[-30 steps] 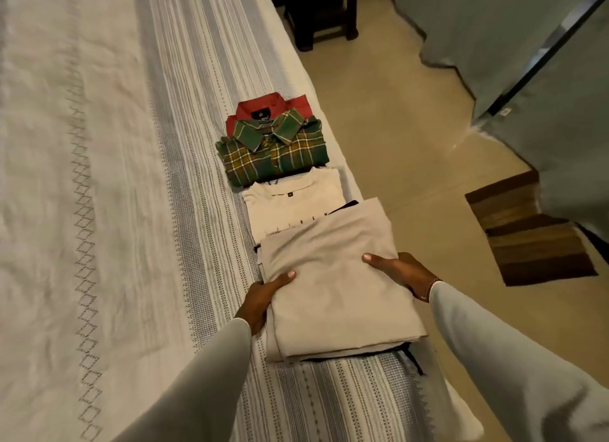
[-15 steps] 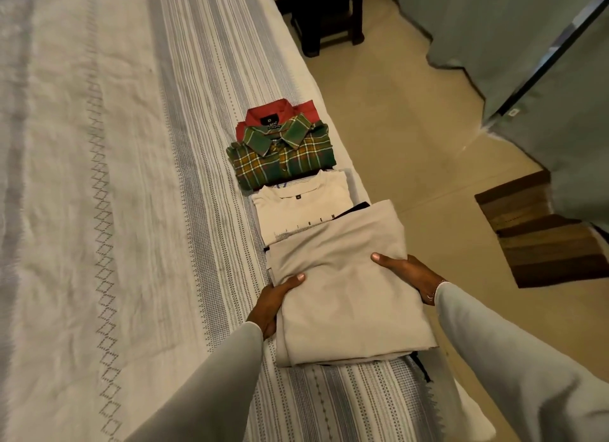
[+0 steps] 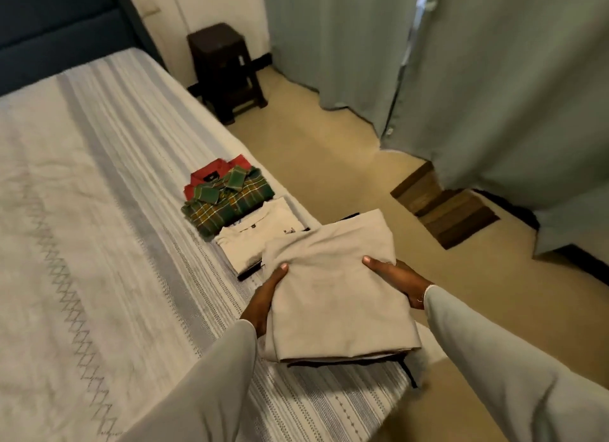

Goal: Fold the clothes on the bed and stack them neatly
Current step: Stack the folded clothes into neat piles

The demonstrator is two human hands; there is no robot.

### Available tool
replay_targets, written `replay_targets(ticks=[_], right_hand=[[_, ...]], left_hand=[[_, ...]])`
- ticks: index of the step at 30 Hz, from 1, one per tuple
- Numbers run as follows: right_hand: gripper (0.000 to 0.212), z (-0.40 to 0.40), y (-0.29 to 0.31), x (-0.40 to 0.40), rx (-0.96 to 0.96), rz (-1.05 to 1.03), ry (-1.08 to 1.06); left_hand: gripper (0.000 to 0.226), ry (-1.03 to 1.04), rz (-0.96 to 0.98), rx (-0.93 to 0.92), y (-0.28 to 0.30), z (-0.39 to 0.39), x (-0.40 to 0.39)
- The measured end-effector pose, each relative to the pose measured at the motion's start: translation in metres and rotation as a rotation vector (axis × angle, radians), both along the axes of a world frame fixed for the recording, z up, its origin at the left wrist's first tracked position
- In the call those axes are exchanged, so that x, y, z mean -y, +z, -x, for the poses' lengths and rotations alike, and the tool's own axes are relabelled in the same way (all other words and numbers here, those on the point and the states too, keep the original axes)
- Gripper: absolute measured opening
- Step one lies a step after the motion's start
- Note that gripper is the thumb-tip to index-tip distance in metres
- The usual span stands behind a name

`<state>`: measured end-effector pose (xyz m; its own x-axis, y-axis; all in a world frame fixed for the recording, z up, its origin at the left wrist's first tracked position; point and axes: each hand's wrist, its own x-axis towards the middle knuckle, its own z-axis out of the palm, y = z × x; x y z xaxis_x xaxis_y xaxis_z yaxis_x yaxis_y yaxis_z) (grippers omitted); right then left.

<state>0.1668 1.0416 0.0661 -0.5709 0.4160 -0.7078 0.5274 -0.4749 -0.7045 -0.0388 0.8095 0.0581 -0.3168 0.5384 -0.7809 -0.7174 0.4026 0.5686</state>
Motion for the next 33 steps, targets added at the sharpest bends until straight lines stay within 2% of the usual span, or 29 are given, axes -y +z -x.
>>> replay_targets(ticks=[2, 4, 11, 13, 19, 23, 30, 33], right_hand=[[0.055, -0.03, 0.014, 0.011, -0.014, -0.01, -0.104], [0.061, -0.062, 0.03, 0.024, -0.015, -0.036, -0.194], [0.056, -0.193, 0.092, 0.064, -0.056, -0.087, -0.481], [0.055, -0.24, 0.109, 0.08, -0.052, -0.112, -0.59], [0.07, -0.381, 0.142, 0.146, -0.042, -0.165, -0.92], [0.074, -0.47, 0.16, 0.201, 0.0, -0.18, -1.101], [0.065, -0.592, 0.172, 0.293, 0.113, -0.242, -1.334], [0.075, -0.636, 0.162, 0.328, 0.157, -0.189, -1.379]], left_hand=[[0.066, -0.078, -0.045, 0.01, 0.021, -0.013, -0.007], [0.065, -0.147, -0.095, 0.012, 0.04, -0.028, -0.015], [0.06, -0.406, -0.237, -0.07, 0.094, -0.11, -0.056], [0.061, -0.514, -0.279, -0.091, 0.106, -0.146, -0.072], [0.062, -0.844, -0.371, -0.066, 0.128, -0.275, -0.109], [0.043, -1.064, -0.377, -0.017, 0.146, -0.375, -0.103], [0.066, -1.285, -0.387, 0.085, 0.139, -0.518, -0.074], [0.072, -1.326, -0.351, 0.087, 0.13, -0.566, -0.051]])
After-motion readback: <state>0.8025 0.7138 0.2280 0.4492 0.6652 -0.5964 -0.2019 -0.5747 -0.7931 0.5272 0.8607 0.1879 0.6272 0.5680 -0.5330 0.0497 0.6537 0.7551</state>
